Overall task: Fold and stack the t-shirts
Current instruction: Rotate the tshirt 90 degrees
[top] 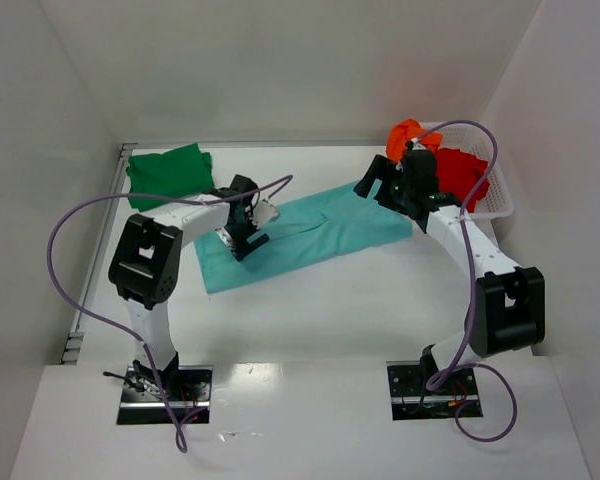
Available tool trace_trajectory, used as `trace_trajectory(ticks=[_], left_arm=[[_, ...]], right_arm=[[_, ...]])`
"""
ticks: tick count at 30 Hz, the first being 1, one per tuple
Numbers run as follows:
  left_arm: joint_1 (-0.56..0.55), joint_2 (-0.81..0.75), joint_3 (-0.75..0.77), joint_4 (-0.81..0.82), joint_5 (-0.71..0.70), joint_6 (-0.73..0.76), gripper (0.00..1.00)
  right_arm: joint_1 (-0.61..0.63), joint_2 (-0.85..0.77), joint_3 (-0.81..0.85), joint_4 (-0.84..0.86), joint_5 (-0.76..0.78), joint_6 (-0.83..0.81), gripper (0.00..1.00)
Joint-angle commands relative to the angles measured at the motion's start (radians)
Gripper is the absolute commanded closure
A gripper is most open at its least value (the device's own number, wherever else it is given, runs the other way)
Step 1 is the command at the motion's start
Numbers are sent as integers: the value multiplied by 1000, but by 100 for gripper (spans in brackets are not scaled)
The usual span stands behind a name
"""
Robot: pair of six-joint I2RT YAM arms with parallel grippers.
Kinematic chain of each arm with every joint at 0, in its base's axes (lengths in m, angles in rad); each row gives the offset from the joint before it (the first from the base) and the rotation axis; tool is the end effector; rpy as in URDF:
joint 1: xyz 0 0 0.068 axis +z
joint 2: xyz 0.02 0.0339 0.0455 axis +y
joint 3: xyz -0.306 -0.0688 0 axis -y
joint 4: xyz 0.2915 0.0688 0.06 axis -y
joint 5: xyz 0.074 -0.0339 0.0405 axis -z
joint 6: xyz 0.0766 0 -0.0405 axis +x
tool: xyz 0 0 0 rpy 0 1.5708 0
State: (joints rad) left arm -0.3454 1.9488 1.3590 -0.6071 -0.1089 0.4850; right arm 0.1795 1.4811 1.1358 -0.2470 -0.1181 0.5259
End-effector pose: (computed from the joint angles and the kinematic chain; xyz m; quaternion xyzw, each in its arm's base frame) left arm 0.4388 -0.1491 0.1459 0.3865 0.9018 0.0663 0.1814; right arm 0.4035 0.0824 0.2923 0.1245 0.8727 0.2109 0.4223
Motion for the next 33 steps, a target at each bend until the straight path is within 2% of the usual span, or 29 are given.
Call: trace_trajectory(ticks=[1,8,13,20,24,33], left_arm=[[-67,-40,-92,-134,69,-157,1],[-187,-97,-144,-171,250,-298,1],[-294,-97,-172,-111,380,-459,1],[-372,-117,-247,-79,376,-606,1],[-372,-148,-277,-69,359,-680,1],[-372,-200,-288,-91,474,-795,1]], right_arm=[[-8,-33,-8,14,-17,-29,0],[-8,2,2,-17,9,-29,0],[-8,83,31,-89,20,-20,0],[2,191,22,-112,32,-20,0],[32,254,34,-71,63,-20,0],[74,413,166,-95,98,-20,0]])
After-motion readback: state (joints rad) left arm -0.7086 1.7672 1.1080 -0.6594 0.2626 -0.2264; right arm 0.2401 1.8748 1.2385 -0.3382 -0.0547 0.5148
